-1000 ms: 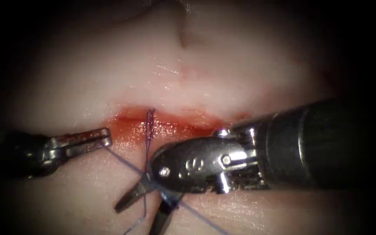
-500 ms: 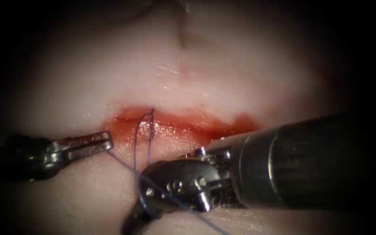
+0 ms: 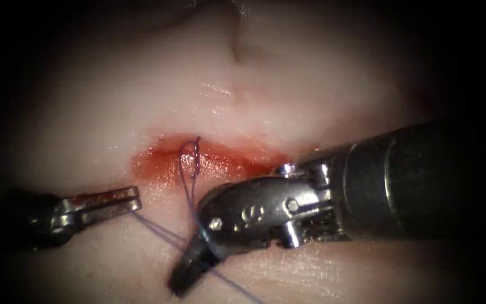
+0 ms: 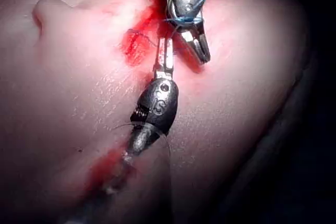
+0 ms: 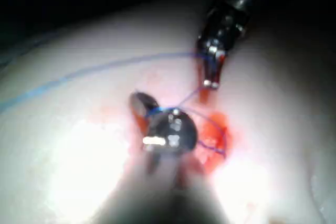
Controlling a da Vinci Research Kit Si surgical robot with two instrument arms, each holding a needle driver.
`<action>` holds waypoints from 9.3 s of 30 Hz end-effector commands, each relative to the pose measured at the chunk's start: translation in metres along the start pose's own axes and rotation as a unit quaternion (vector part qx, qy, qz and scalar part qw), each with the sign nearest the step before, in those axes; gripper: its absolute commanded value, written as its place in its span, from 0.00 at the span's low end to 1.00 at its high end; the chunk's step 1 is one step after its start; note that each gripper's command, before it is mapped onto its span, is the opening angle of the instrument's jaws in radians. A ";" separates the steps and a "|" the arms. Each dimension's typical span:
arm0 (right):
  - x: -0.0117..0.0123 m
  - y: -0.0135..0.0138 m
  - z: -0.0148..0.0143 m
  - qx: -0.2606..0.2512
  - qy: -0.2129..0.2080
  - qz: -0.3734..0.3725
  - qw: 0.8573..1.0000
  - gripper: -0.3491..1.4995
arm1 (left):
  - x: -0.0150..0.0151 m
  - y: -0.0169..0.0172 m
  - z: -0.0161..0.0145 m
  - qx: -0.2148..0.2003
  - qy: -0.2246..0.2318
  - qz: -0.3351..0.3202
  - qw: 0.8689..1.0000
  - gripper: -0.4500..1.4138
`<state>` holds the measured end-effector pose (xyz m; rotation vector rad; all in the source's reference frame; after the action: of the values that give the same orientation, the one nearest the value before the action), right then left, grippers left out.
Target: Wound Closure
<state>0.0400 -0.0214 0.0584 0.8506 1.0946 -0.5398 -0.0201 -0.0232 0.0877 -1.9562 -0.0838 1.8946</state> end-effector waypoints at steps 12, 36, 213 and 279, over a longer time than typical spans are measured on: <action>-0.0020 0.0019 -0.0035 -0.070 0.042 0.029 0.996 0.00 | -0.0006 0.0075 -0.0001 -0.025 -0.018 -0.003 1.000 0.00; -0.0054 0.0062 -0.0090 -0.151 0.027 0.082 0.985 0.00 | 0.0010 0.0146 -0.0041 -0.041 -0.024 -0.016 0.999 0.00; -0.0031 0.0000 -0.0059 -0.421 0.389 0.238 0.784 0.45 | -0.0004 -0.0033 0.0012 -0.083 -0.056 0.058 0.993 0.00; -0.0078 0.0014 -0.0048 -0.491 0.462 0.513 0.531 0.00 | 0.0001 -0.0019 0.0023 -0.092 -0.052 0.048 0.993 0.00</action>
<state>0.0348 -0.0161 0.0642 0.4945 1.2892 1.6120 -0.0208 -0.0199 0.0876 -2.0040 -0.1943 2.1219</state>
